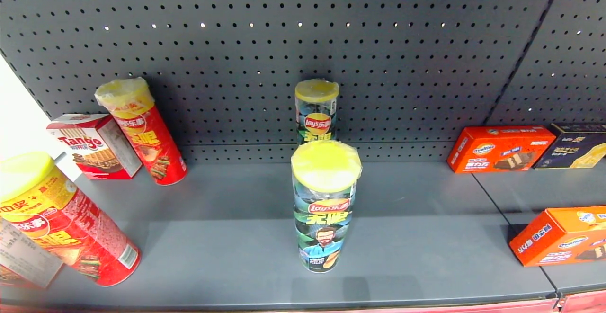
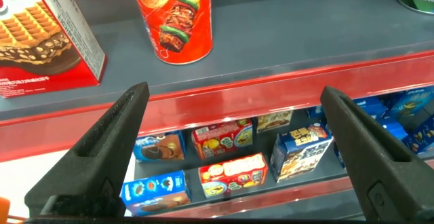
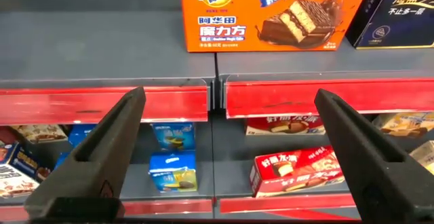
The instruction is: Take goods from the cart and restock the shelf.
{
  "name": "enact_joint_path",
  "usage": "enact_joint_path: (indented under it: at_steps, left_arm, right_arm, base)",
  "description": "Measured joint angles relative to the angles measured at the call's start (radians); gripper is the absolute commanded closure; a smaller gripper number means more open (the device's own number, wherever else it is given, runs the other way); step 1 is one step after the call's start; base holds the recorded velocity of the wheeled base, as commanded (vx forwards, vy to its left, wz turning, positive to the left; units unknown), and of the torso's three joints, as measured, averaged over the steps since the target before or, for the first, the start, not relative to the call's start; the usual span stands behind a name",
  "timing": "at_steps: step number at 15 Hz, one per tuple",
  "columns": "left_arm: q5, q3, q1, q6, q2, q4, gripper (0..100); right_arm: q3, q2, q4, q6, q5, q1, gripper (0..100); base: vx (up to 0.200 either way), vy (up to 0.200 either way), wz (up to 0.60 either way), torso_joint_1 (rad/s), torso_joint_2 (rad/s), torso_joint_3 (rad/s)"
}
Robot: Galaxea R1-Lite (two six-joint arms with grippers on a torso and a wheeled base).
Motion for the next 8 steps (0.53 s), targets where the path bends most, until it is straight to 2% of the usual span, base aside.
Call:
enact_joint_path:
  at_steps: [6, 7, 8]
  left_arm:
    - [0.01, 0.0, 0.001, -0.011, -0.001, -0.002, 0]
    - [0.01, 0.0, 0.001, -0.011, -0.001, -0.002, 0]
    - [0.011, 0.0, 0.001, -0.015, -0.002, -0.003, 0]
  right_arm:
    - [0.0, 0.0, 0.0, -0.001, 0.001, 0.0, 0]
    - [0.0, 0.0, 0.0, -0.001, 0.001, 0.0, 0]
    - [0.0, 0.0, -0.001, -0.001, 0.001, 0.0, 0]
  base:
    - [0.0, 0.0, 0.0, 0.0, 0.0, 0.0]
    - [-0.2, 0.0, 0.0, 0.002, 0.0, 0.007]
    - [0.0, 0.0, 0.0, 0.0, 0.0, 0.0]
